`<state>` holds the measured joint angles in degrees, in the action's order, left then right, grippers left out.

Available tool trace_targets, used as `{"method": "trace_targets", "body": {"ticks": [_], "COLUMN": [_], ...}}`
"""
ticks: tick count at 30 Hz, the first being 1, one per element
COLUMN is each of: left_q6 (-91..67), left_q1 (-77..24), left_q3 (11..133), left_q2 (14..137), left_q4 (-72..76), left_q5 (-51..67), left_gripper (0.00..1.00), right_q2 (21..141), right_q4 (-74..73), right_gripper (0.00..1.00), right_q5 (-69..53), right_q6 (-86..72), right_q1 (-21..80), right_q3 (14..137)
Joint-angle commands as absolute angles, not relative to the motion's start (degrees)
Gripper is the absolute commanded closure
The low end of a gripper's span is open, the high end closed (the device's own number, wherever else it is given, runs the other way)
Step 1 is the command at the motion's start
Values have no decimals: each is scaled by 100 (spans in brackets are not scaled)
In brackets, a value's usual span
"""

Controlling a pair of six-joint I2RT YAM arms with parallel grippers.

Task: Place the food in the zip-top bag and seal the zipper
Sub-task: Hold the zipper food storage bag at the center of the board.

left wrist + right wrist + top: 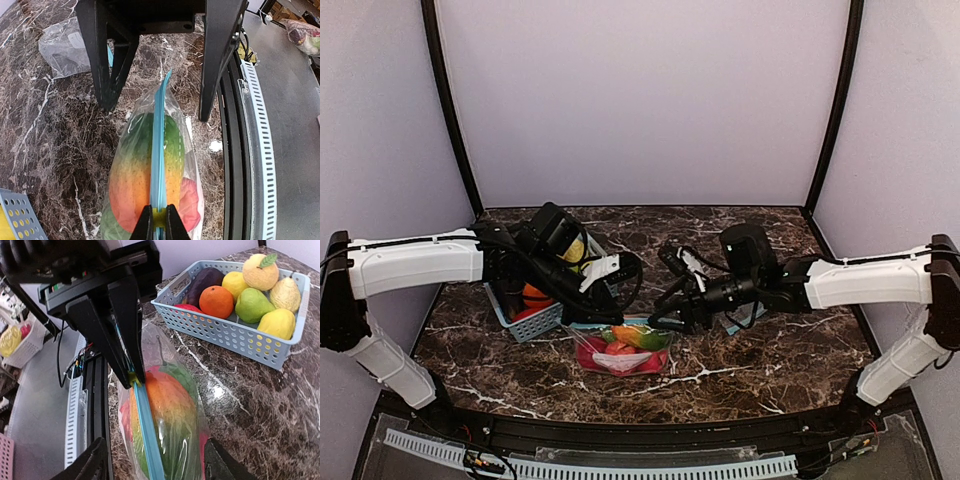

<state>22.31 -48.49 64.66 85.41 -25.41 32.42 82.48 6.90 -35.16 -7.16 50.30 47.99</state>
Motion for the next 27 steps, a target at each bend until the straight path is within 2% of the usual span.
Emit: {"method": "trace_targets", "body": {"ticks": [1,10,20,27], "left_q6": [2190,2210,2224,2228], "left_q1": [-4834,-4834,-4833,-4831], "left_q3": [6389,6393,6394,6393], "left_q2": [8501,8478,8457,8455], "left_q4": [-2668,-2685,-2689,-2698], "left_q5": [3400,3399,3382,3363], "left_gripper": [99,99,99,99], "right_q2": [8645,9075,9323,9343], "right_q4": [762,980,1079,1059], "right_gripper": [44,61,75,94], "right_q5": [-3639,-3656,-3750,-3749], "right_q6": [-477,-500,-510,-501], "right_q1": [5258,5394,5414,5412], "right_q3": [5225,5434,5530,5521]}}
